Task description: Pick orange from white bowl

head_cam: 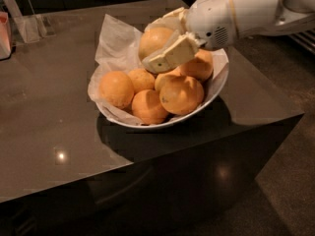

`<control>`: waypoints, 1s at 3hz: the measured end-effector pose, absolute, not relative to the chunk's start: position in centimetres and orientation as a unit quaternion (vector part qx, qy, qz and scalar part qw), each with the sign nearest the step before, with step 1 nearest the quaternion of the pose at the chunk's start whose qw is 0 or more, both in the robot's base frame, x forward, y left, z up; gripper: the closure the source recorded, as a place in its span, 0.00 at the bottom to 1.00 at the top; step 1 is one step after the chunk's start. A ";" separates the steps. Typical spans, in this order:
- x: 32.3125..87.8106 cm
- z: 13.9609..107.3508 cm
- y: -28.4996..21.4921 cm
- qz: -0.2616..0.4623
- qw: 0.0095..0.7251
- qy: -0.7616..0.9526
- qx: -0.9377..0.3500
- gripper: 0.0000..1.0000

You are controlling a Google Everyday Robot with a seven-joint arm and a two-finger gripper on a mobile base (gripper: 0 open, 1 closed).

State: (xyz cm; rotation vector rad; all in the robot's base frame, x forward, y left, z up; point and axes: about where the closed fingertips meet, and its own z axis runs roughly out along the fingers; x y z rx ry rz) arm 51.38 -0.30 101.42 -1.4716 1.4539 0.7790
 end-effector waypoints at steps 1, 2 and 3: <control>49.1 104.2 -3.7 0.349 0.476 0.560 -0.581 1.00; 46.8 104.2 -6.2 0.382 0.478 0.561 -0.558 1.00; 46.6 104.3 -6.5 0.382 0.480 0.562 -0.555 1.00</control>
Offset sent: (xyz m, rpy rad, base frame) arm -0.0749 -0.0952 0.0162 0.2350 0.1335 0.0187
